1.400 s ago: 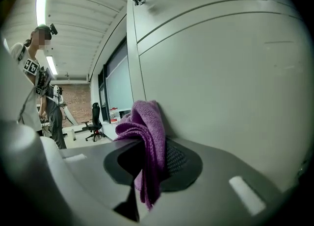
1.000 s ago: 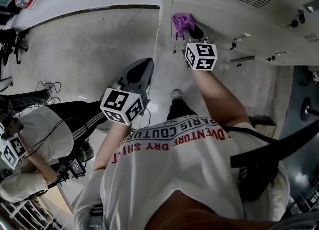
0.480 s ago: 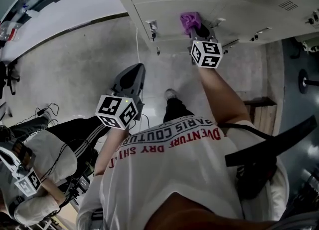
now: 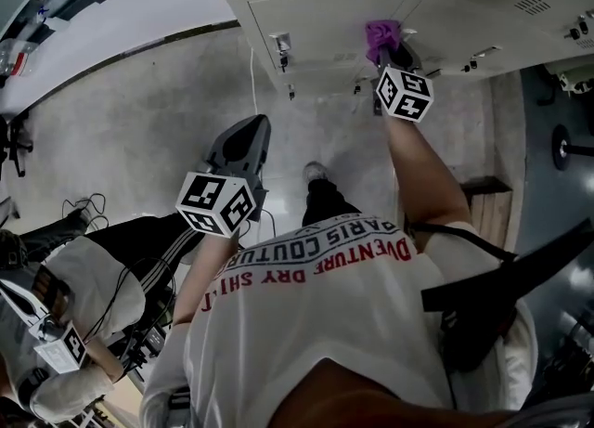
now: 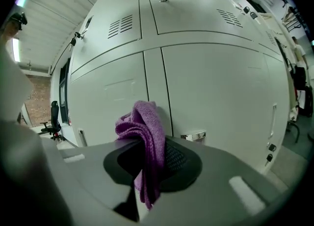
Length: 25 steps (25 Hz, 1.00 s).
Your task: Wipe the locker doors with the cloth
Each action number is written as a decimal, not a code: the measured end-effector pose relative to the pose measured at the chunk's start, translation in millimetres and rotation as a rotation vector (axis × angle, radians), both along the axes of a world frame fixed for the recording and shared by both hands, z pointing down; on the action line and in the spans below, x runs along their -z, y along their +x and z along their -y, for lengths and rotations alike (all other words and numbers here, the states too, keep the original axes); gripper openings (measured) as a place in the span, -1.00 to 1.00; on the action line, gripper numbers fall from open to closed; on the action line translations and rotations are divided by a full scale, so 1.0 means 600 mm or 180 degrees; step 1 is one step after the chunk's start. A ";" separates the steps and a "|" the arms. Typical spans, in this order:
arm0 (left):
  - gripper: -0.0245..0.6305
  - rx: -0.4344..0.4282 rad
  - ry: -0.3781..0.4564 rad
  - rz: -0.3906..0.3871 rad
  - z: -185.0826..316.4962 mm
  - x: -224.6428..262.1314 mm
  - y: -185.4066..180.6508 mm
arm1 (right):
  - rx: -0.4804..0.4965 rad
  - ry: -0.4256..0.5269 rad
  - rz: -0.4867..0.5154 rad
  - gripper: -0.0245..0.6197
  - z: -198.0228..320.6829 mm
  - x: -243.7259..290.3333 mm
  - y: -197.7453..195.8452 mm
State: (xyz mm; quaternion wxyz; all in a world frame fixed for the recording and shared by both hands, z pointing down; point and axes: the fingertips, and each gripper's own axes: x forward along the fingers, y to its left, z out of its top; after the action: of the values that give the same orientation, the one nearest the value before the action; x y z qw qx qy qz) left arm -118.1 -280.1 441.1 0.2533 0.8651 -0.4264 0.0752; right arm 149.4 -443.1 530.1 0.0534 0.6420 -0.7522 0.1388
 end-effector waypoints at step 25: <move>-0.93 0.0622 -0.0046 0.0023 -0.003 -0.023 -0.121 | 0.1529 -0.0222 -0.0044 -0.77 0.002 -0.132 -0.364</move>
State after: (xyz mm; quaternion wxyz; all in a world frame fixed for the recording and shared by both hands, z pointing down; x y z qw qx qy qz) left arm -191.0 -278.3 455.1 0.2640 0.8173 -0.5091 0.0563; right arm -69.2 -444.4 609.1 0.1122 0.4434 -0.8776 0.1436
